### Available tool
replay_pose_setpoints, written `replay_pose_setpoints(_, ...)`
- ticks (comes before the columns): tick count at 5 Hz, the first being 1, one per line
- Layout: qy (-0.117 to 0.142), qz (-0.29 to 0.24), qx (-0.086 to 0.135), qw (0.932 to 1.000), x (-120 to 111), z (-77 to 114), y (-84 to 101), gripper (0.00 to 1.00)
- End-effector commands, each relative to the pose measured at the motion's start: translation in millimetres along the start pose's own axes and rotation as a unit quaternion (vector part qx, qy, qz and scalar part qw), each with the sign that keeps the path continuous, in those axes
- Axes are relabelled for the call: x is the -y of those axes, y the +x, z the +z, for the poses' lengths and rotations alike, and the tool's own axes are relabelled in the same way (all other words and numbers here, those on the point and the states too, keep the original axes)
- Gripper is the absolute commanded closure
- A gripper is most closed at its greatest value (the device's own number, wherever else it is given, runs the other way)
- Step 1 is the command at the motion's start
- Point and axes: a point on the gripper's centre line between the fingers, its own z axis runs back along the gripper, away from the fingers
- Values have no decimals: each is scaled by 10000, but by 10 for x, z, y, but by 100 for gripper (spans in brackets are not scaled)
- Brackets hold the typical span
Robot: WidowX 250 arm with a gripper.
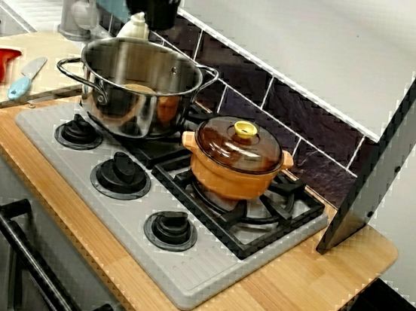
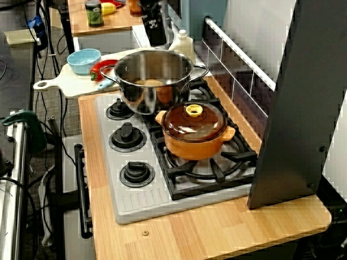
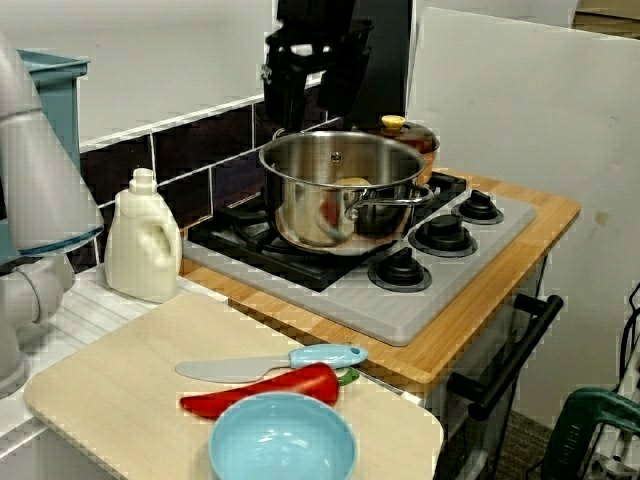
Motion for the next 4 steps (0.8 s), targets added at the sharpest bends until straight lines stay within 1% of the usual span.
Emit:
replay_pose_setpoints(1,155,-168,218,9995,182,-148,-36,0)
replay_pose_setpoints(2,199,-122,195,9995,328,-225,18,0)
replay_pose_setpoints(3,263,-170,273,9991,384,-283,91,0)
replay_pose_setpoints(4,146,-588,397,9974,323,-387,166,0)
